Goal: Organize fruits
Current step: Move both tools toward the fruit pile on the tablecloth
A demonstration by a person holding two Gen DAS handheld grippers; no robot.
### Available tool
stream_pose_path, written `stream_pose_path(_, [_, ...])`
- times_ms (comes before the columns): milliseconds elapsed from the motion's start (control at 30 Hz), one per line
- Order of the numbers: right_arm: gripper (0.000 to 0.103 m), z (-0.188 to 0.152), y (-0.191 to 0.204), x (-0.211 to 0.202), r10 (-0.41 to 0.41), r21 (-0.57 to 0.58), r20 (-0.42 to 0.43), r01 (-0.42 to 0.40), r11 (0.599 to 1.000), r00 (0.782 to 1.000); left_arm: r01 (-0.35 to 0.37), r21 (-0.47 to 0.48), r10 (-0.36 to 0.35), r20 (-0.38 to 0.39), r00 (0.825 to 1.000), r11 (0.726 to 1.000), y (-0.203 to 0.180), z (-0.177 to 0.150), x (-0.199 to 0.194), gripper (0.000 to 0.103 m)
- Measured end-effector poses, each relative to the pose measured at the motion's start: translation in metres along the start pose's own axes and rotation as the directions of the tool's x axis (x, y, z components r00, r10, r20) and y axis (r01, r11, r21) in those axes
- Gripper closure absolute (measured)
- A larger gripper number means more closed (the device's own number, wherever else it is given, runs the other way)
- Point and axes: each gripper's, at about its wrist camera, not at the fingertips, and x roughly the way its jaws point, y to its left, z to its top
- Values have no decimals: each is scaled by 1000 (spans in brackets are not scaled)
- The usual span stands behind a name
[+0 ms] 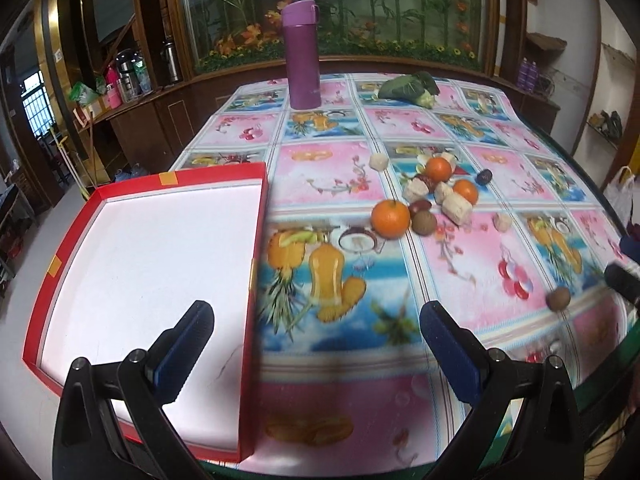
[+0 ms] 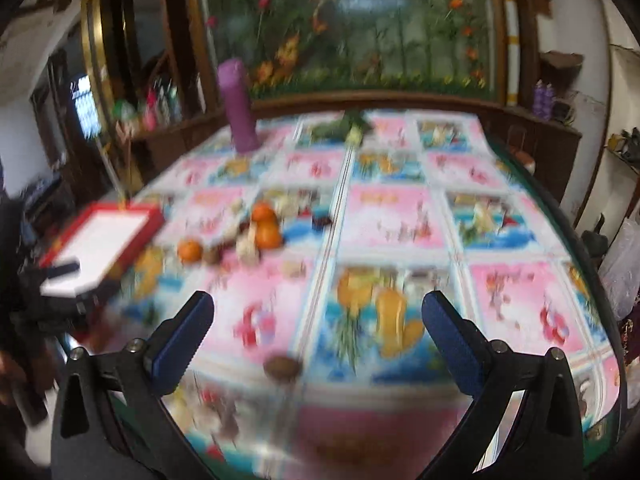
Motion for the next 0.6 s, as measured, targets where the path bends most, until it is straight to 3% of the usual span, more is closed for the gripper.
stream_pose_path(200, [1,-22,8,3,22,-67,-59,-26,997,998,-1,5,1,-7,1000,1000,4,2,-4,4])
stream_pose_path(367, [17,-27,10,15,61,-56,-115,-68,996,991,21,37,-21,13,1000,999,-5,6,-6,7])
stream_pose_path(500, [29,-32,17,24,85,-67,-158,-97,993,984,40,56,-40,-6,999,998,-12,11,3,26])
stream_pose_path(600, [46,-30,22,33,80,-69,-185,-95,993,979,66,58,-65,-27,998,996,-16,17,11,30])
